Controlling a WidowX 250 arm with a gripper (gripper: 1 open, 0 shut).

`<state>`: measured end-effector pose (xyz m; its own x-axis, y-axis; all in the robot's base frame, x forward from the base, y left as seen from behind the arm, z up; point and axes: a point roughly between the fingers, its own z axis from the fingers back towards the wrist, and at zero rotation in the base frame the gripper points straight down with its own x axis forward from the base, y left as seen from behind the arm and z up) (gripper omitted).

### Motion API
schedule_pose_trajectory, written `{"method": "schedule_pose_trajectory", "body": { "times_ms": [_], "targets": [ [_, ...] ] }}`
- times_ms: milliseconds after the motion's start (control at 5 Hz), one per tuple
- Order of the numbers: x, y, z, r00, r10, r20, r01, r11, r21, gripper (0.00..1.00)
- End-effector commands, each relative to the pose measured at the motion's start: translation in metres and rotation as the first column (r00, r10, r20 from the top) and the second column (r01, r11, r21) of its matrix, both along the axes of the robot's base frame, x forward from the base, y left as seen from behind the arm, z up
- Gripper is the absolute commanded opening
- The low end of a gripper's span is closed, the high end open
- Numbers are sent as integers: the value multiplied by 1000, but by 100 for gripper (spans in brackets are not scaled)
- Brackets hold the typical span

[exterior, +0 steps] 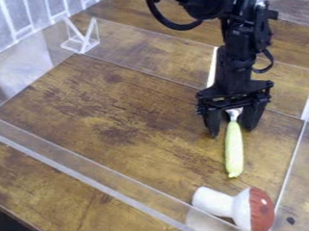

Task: Move the green spoon to the left

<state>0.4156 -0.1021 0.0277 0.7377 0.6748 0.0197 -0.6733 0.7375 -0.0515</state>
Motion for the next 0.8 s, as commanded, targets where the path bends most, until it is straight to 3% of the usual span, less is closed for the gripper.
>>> {"method": "schedule_pose_trajectory", "body": {
  "times_ms": [0,600],
  "targets": [
    [-4,-15,14,999,-24,31,24,1000,-6,100],
    [-16,-27,20,1000,-23,-6,24,1000,19,100]
  ]
}}
